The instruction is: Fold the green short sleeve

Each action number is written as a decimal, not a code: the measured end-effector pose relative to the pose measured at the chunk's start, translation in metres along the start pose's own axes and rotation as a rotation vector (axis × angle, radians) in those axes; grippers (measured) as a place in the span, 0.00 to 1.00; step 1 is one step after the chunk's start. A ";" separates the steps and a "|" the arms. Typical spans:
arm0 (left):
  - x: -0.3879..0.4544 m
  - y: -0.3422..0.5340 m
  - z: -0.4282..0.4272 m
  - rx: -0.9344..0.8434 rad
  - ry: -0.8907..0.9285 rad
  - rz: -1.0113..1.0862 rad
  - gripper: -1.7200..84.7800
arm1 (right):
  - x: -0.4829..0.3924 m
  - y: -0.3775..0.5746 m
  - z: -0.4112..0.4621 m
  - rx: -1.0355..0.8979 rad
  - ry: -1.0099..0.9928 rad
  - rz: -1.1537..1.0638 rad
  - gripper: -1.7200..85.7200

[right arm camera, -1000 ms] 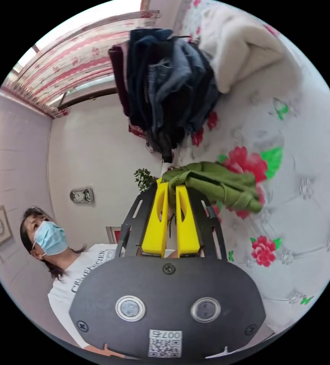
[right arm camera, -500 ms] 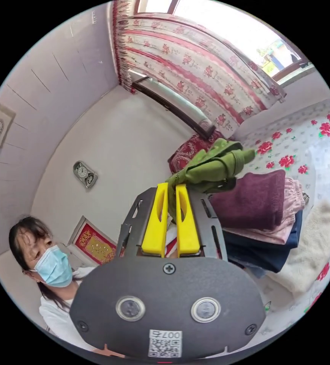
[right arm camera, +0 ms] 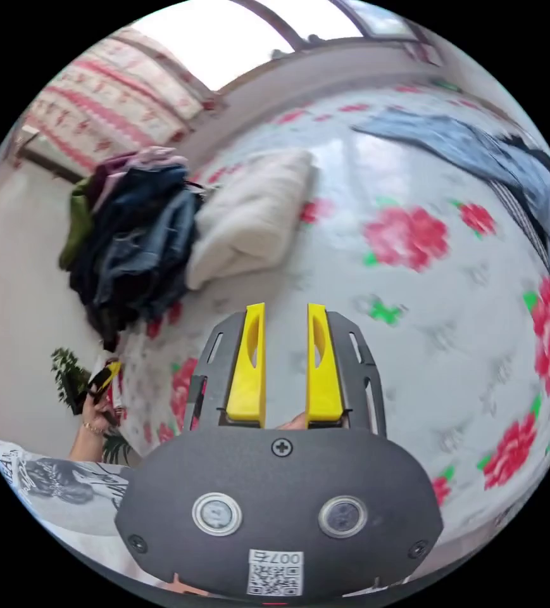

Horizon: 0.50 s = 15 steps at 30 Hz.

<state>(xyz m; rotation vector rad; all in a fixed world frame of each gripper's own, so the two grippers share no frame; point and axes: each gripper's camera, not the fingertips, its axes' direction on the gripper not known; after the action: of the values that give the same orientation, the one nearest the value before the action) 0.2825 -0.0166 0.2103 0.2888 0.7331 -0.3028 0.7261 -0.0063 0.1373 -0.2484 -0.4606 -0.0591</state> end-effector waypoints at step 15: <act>0.194 0.116 0.236 -0.545 -0.205 0.519 0.07 | 0.298 0.057 -0.178 0.345 0.464 0.676 0.13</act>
<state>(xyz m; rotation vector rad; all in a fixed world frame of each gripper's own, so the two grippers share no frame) 0.6048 -0.0281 0.2606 -0.0764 0.4912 0.3561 1.0765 0.0040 0.1035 -0.0357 0.0940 0.6091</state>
